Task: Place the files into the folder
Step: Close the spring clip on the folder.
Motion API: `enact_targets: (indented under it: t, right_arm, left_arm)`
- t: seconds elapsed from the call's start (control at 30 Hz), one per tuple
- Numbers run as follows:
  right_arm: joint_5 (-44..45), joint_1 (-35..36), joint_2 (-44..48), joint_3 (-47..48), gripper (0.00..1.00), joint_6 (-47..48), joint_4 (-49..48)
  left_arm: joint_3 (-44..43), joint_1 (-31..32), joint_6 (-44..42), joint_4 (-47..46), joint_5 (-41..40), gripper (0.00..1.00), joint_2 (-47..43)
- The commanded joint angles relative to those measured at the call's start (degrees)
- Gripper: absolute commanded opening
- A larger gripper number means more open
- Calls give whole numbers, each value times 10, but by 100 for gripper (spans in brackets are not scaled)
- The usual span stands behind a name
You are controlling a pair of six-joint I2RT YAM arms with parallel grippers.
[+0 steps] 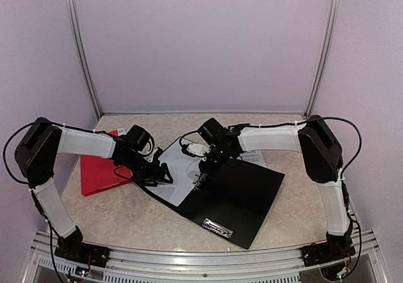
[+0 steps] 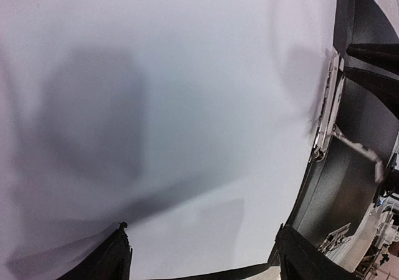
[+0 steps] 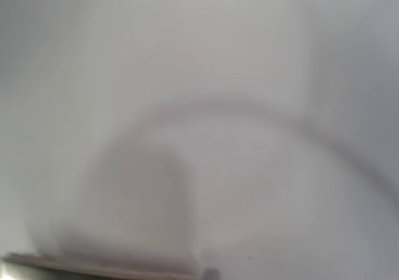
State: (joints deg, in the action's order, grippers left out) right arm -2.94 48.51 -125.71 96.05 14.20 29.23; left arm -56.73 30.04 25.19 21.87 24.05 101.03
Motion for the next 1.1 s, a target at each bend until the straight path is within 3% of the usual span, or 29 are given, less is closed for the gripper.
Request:
enact_targets:
  t: [0.0, 0.43, 0.87, 1.07]
  right_arm:
    - [16, -5, -26, -10, 14, 9, 26]
    - [25, -19, -18, -22, 15, 10, 16]
    - [37, -33, 12, -35, 22, 7, -5]
    - [2, -45, 32, -50, 23, -12, -32]
  left_arm:
    - [19, 2, -9, 43, -26, 78, 24]
    - [21, 3, -9, 44, -25, 78, 22]
    - [18, 3, -9, 44, -24, 78, 24]
    - [15, 3, -10, 45, -24, 78, 24]
